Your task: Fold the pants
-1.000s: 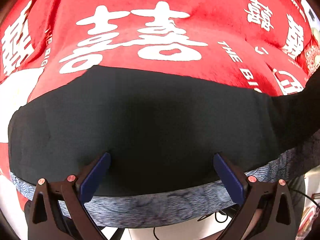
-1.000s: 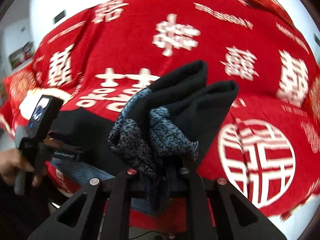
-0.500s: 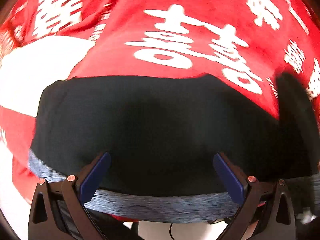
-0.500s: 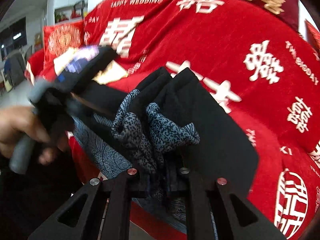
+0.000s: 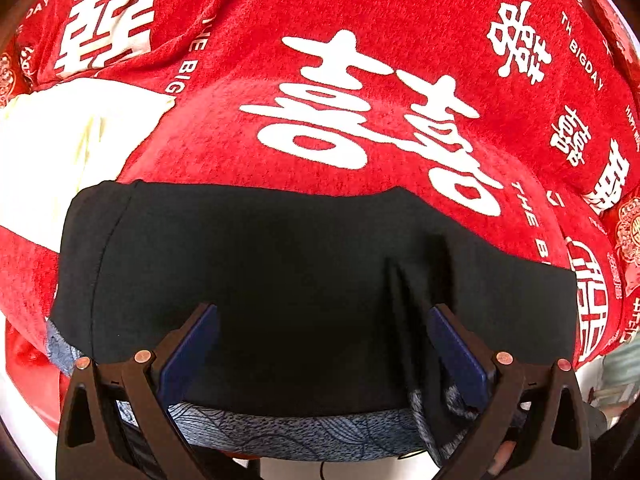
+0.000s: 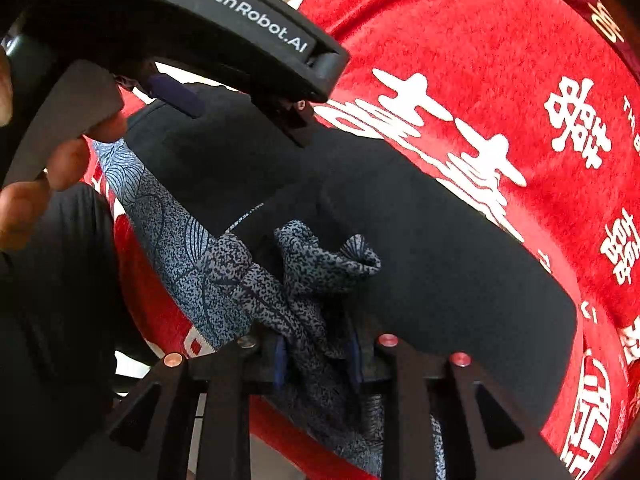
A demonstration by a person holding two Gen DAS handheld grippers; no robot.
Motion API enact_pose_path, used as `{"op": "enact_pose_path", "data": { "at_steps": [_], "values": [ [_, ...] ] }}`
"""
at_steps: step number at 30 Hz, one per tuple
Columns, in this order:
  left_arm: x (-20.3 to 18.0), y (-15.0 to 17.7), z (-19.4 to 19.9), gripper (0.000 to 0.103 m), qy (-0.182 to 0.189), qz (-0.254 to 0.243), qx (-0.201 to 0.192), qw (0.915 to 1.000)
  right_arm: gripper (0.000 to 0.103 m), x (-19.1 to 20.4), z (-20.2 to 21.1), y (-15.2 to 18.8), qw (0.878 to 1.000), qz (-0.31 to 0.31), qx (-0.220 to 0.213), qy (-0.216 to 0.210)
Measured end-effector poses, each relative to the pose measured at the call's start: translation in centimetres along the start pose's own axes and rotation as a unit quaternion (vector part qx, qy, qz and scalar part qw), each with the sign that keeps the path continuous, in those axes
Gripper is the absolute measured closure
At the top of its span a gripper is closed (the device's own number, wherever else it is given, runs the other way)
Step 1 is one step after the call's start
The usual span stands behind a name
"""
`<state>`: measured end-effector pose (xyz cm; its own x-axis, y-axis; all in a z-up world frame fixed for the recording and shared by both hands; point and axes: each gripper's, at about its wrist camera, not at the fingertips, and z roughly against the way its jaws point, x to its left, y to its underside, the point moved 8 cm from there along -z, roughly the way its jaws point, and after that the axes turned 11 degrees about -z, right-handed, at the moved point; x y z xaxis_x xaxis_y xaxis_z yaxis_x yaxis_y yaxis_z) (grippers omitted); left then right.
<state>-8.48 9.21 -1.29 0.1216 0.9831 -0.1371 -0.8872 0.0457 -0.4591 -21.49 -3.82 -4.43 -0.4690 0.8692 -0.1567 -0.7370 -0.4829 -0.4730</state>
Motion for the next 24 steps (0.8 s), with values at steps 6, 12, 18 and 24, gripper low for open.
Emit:
{"op": "enact_pose_path", "data": {
  "at_steps": [6,12,18,24],
  "values": [
    [-0.5,-0.4,0.0,0.000,0.006,-0.006,0.000,1.0000,0.033,-2.6,7.6,-0.6,0.995,-0.056,-0.080,-0.038],
    [-2.4,-0.6,0.4,0.000,0.018,-0.017,0.000,0.9997,0.027,-11.7,10.5,1.0,0.983,-0.162,-0.087,0.006],
    [-6.0,-0.4,1.4,0.000,0.041,-0.050,0.000,0.9979,0.064,-16.9,5.7,5.0,0.987,-0.155,0.002,0.048],
    [-10.3,0.6,1.2,0.000,0.069,-0.084,0.012,0.9940,0.066,-12.4,0.5,3.4,0.994,-0.096,0.011,0.043]
  ]
}}
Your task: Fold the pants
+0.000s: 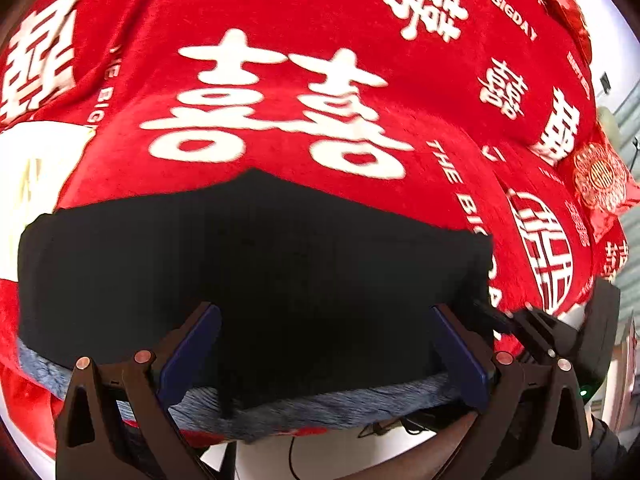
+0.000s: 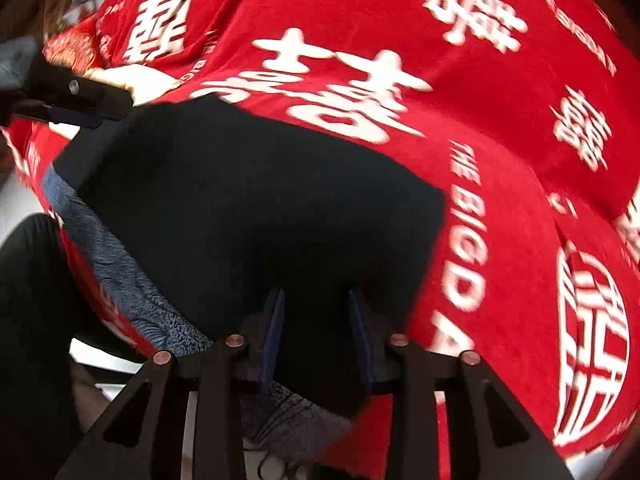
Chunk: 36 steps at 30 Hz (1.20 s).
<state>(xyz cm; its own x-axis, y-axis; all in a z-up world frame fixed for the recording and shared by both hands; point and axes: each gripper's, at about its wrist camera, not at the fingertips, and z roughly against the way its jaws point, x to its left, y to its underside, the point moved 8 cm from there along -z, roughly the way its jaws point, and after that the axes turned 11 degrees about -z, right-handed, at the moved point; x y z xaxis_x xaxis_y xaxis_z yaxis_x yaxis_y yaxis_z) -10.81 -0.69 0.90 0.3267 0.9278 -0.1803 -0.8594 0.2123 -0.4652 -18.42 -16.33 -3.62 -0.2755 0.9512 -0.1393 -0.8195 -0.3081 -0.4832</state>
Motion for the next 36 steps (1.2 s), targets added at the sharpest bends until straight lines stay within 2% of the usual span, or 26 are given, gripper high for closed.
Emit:
{"op": "enact_pose_path", "data": {
  "at_steps": [3,5,7,9,12,13,16,17,23,24,25,26,28,29,32,36],
  "values": [
    [-1.0,0.9,-1.3,0.000,0.006,-0.010,0.018,0.9998,0.066,0.3,0.6,-0.2,1.000,0.013,0.002,-0.009],
    [-1.1,1.7,-2.6,0.000,0.000,-0.014,0.034,0.9993,0.066,-1.0,2.0,0.0,0.999,-0.015,0.002,-0.033],
    [-0.9,2.2,-3.7,0.000,-0.008,-0.014,0.045,0.9988,0.066,-2.6,3.3,-0.4,0.998,-0.043,-0.019,-0.042],
    [-0.9,2.5,-4.4,0.000,-0.017,-0.023,0.047,0.9985,0.066,-4.3,4.2,-1.3,0.997,-0.061,-0.041,-0.038],
    [-1.3,2.6,-4.8,0.000,-0.032,-0.039,0.049,0.9975,0.066,-5.2,3.3,-3.0,0.997,-0.062,-0.046,-0.031],
    [-1.3,2.6,-4.8,0.000,-0.034,-0.041,0.049,0.9974,0.066,-5.1,2.6,-3.5,0.997,-0.062,-0.043,-0.033],
    [-1.1,2.6,-5.0,0.000,-0.039,-0.045,0.047,0.9971,0.066,-5.1,-1.5,-3.8,0.997,-0.066,0.003,-0.026],
    [-1.1,2.6,-5.1,0.000,-0.041,-0.047,0.047,0.9969,0.066,-5.0,-1.9,-3.8,0.998,-0.065,0.000,-0.026],
    [-1.2,2.7,-5.3,0.000,-0.053,-0.059,0.042,0.9960,0.065,-4.8,0.6,-3.3,0.999,-0.046,-0.001,-0.022],
    [-1.2,2.7,-5.3,0.000,-0.054,-0.060,0.042,0.9958,0.063,-4.8,1.1,-3.0,0.999,-0.044,-0.001,-0.022],
    [-1.2,2.6,-5.3,0.000,-0.055,-0.061,0.042,0.9958,0.057,-4.7,1.9,-2.3,0.999,-0.040,-0.002,-0.021],
    [-1.3,2.6,-5.3,0.000,-0.055,-0.062,0.041,0.9957,0.045,-4.5,2.6,-1.6,0.999,-0.034,-0.004,-0.020],
    [-1.3,2.7,-5.4,0.000,-0.057,-0.067,0.040,0.9953,0.031,-3.7,3.7,0.0,0.999,-0.019,-0.008,-0.026],
    [-1.4,2.7,-5.4,0.000,-0.060,-0.070,0.039,0.9949,0.031,-2.9,3.7,1.1,1.000,-0.001,-0.005,-0.025],
    [-1.6,2.8,-5.6,0.000,-0.072,-0.078,0.041,0.9936,0.031,-1.8,1.7,3.3,0.999,0.035,0.022,0.014],
    [-1.5,2.8,-4.9,0.000,-0.064,-0.070,0.039,0.9947,0.030,-1.8,0.8,3.2,0.999,0.004,0.035,0.012]
  ]
}}
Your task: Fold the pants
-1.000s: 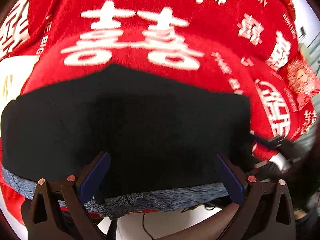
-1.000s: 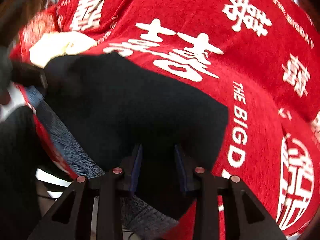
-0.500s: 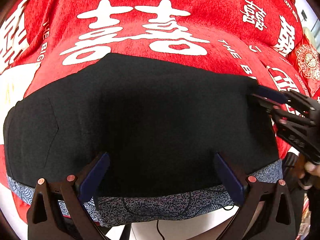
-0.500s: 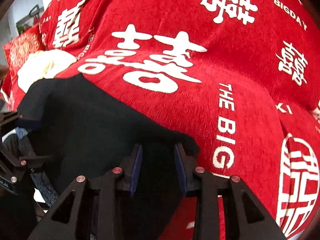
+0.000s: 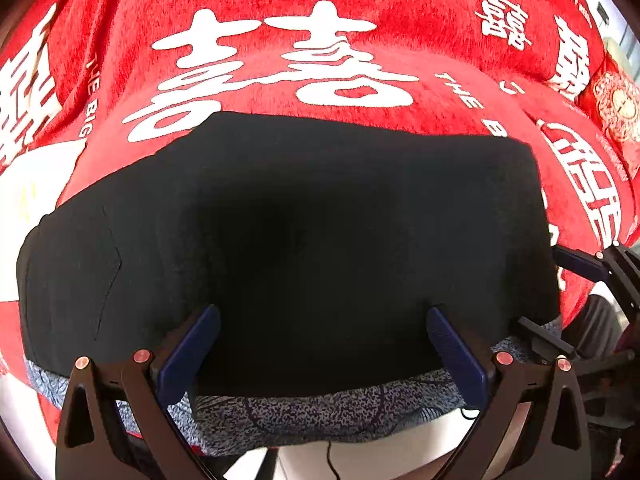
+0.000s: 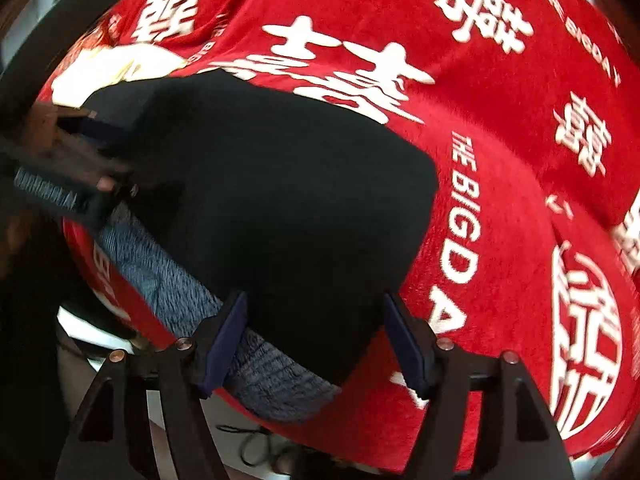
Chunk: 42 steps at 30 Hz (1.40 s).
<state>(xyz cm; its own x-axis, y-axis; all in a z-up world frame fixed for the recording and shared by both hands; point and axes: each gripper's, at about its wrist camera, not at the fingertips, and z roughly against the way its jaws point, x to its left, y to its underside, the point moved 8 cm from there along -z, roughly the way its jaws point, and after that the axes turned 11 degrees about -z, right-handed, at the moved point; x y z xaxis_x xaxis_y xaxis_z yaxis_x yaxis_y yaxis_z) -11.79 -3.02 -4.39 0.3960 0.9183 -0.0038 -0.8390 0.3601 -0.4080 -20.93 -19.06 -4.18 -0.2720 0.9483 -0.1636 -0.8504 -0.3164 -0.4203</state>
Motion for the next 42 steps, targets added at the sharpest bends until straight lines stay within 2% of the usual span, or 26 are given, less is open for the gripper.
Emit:
{"op": "enact_pose_path", "data": {
  "at_steps": [3,5,7,9,11,13,15,17,20,24,26,31,37,40,42],
  "values": [
    [0.8,0.1,1.3,0.000,0.028,0.035,-0.015,0.9989,0.030,0.4,2.1,-0.9,1.000,0.005,-0.024,-0.001],
    [1.6,0.5,1.4,0.000,0.020,0.050,-0.014,0.9985,0.030,1.1,4.1,-1.7,0.998,0.001,-0.065,-0.013],
    [2.3,1.2,0.6,0.000,0.011,0.062,0.002,0.9980,0.030,2.1,4.2,-2.1,0.997,0.004,-0.080,-0.025],
    [3.1,2.0,0.3,0.000,0.009,0.077,0.006,0.9970,0.030,3.2,2.7,-1.7,0.998,0.017,-0.054,-0.031],
    [3.8,2.6,0.4,0.000,0.018,0.096,0.006,0.9952,0.031,3.8,0.1,-0.6,0.999,0.042,-0.011,-0.005],
    [4.5,3.1,0.9,0.000,0.012,0.102,0.000,0.9947,0.030,4.4,0.6,-1.1,0.999,0.047,-0.026,-0.008],
    [5.6,3.4,1.4,0.000,-0.001,0.107,-0.005,0.9942,0.030,5.4,2.1,-2.6,0.997,0.033,-0.044,-0.048],
    [6.7,3.6,1.6,0.000,0.000,0.123,-0.010,0.9924,0.029,6.4,2.5,-4.0,0.996,0.050,-0.061,-0.048],
    [8.3,4.1,0.9,0.000,-0.008,0.144,0.002,0.9895,0.029,8.0,0.9,-6.1,0.995,0.079,-0.055,-0.033],
    [9.5,4.7,1.4,0.000,-0.022,0.157,-0.001,0.9874,0.025,9.1,-3.5,-7.1,0.997,0.066,-0.005,-0.043],
    [10.3,4.9,2.1,0.000,-0.030,0.162,-0.008,0.9864,0.020,9.9,-3.5,-7.8,0.996,0.066,-0.017,-0.048],
    [13.3,5.9,3.4,0.000,-0.045,0.189,-0.018,0.9808,0.019,12.5,-3.6,-9.2,0.993,0.089,-0.026,-0.066],
    [16.0,7.3,3.5,0.000,-0.057,0.211,-0.018,0.9756,0.017,15.9,-4.4,-10.6,0.990,0.126,-0.038,-0.055],
    [17.2,7.6,2.7,0.000,-0.068,0.212,-0.013,0.9748,0.017,16.6,-3.6,-11.4,0.990,0.118,-0.038,-0.067],
    [17.6,8.0,1.0,0.000,-0.059,0.207,0.013,0.9765,0.017,17.0,-2.9,-11.8,0.989,0.118,-0.051,-0.077]
  ]
}}
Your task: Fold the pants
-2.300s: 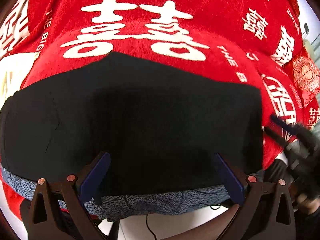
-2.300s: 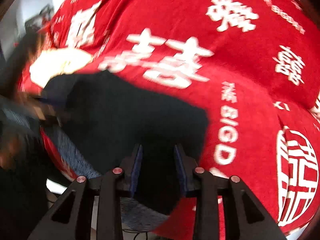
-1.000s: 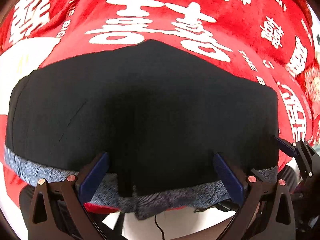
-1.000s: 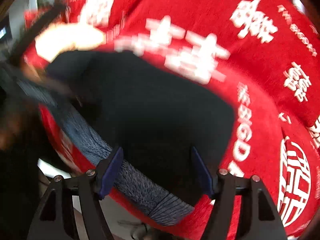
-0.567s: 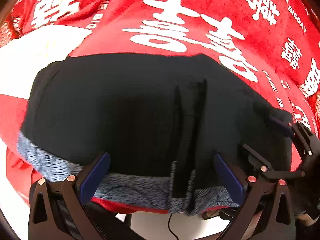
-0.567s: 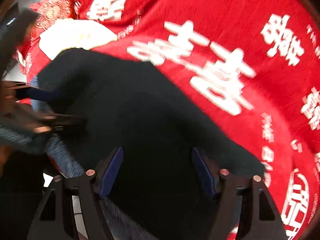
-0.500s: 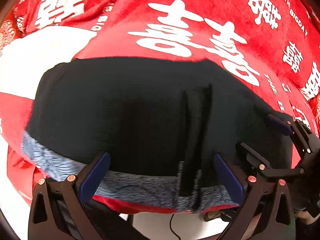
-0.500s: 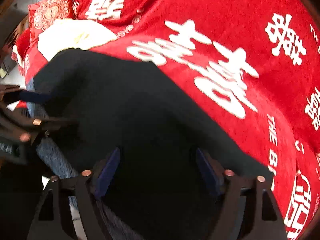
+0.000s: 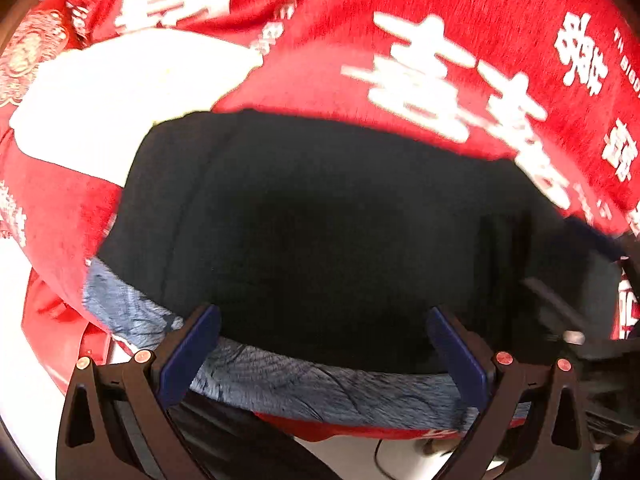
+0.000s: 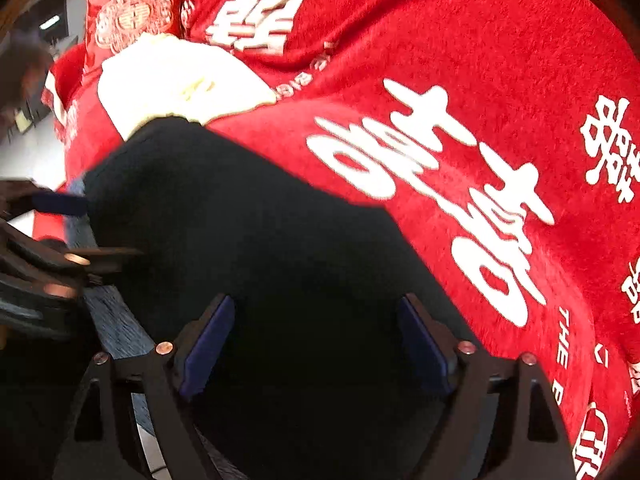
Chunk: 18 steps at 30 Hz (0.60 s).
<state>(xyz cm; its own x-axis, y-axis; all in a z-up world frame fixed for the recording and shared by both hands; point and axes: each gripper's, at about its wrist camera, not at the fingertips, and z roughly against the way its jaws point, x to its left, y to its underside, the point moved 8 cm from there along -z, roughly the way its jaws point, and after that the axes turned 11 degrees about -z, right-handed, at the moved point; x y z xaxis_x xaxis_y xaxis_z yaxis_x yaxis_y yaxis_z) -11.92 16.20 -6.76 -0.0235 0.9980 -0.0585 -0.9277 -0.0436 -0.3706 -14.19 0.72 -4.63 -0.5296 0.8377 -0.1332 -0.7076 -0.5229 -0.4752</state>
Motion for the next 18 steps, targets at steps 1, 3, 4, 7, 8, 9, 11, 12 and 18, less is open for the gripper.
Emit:
{"op": "enact_pose_path", "data": {
  "at_steps": [1,3,4,7,8,9,11,12,18],
  "values": [
    [0.1,0.1,-0.6,0.000,0.001,-0.002,0.006,1.0000,0.017,0.4,0.0,-0.1,1.000,0.007,0.000,0.001],
    [0.1,-0.1,-0.7,0.000,-0.005,-0.007,-0.001,1.0000,0.017,1.3,-0.9,0.5,0.999,0.038,0.024,0.012],
    [0.1,-0.2,-0.7,0.000,-0.006,-0.009,-0.001,0.9999,0.016,1.6,-1.7,1.0,0.997,0.054,0.041,0.022],
    [0.1,-0.2,-0.8,0.000,-0.001,-0.012,-0.003,0.9999,0.014,1.9,-2.3,1.5,0.997,0.055,0.045,0.023],
    [0.1,-0.2,-0.8,0.000,0.000,-0.013,-0.004,0.9999,0.013,1.7,-2.5,1.6,0.997,0.048,0.049,0.019],
    [0.2,-0.2,-0.8,0.000,0.001,-0.015,-0.005,0.9999,0.013,1.7,-2.6,1.6,0.998,0.045,0.052,0.017],
    [0.2,-0.2,-0.7,0.000,0.002,-0.017,-0.006,0.9998,0.011,1.7,-2.7,1.6,0.997,0.047,0.052,0.018],
    [0.3,-0.2,-0.8,0.000,0.002,-0.017,-0.006,0.9998,0.011,1.7,-2.8,1.7,0.997,0.048,0.052,0.019],
    [0.5,-0.1,-0.4,0.000,0.015,-0.008,-0.010,0.9998,0.010,2.7,-1.7,0.8,0.998,0.049,0.039,-0.002]
  ]
}}
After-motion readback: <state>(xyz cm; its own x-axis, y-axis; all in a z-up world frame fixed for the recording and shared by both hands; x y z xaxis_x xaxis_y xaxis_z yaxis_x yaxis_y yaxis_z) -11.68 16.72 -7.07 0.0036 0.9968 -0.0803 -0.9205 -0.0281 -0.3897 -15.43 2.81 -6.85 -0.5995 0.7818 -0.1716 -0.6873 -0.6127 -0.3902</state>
